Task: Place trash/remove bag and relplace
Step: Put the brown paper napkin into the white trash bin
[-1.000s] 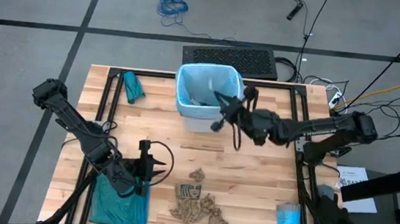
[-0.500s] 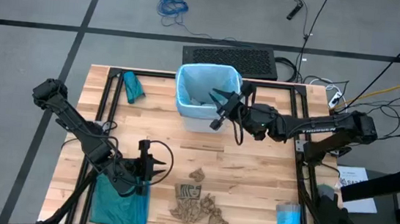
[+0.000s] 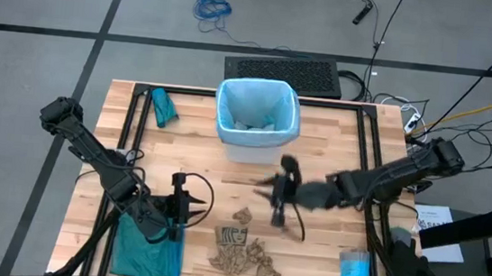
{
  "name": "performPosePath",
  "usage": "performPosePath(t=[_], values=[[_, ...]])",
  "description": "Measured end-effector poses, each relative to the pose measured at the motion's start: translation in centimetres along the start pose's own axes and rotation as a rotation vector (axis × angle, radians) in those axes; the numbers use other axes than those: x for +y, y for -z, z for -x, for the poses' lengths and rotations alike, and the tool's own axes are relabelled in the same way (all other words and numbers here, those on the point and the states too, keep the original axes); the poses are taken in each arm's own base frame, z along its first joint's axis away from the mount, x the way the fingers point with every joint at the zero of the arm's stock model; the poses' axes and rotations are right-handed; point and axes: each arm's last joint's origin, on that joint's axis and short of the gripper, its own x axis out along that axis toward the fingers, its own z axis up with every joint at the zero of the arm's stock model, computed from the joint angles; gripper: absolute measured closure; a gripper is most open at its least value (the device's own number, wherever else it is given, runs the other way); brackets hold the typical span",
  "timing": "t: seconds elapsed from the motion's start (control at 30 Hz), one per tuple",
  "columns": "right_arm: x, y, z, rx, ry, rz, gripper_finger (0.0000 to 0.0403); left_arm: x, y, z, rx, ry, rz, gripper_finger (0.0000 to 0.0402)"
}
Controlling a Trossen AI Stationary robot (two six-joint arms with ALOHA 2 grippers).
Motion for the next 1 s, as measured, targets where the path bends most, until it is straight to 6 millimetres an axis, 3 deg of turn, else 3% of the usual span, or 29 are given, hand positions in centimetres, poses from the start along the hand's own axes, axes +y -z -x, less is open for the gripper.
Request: performPosePath(t=[0.23,0.4,0.63,0.8,1.0], values=[[4.4,4.0,-0.4,0.201,-0.05,-0.045,0.033,0.4,-0.1,-0.3,0.004,-0.016,0.006,0.0306],[7.0,5.7,-0.8,0.232,-0.075,-0.11,0.033,0.4,-0.1,-0.3,0.005,-0.016,0.009,0.0306],[10.0,9.2,-2.2,0.323,-0.067,-0.153,0.0297,0.4,-0.1,-0.3,0.005,-0.016,0.01,0.0306],[11.0,11.1,-3.4,0.362,-0.05,-0.186,0.0262,0.4,-0.1,-0.3,0.005,-0.016,0.01,0.0306],[11.0,12.0,-4.3,0.389,-0.026,-0.207,0.0239,0.4,-0.1,-0.3,0.005,-0.016,0.013,0.0306]])
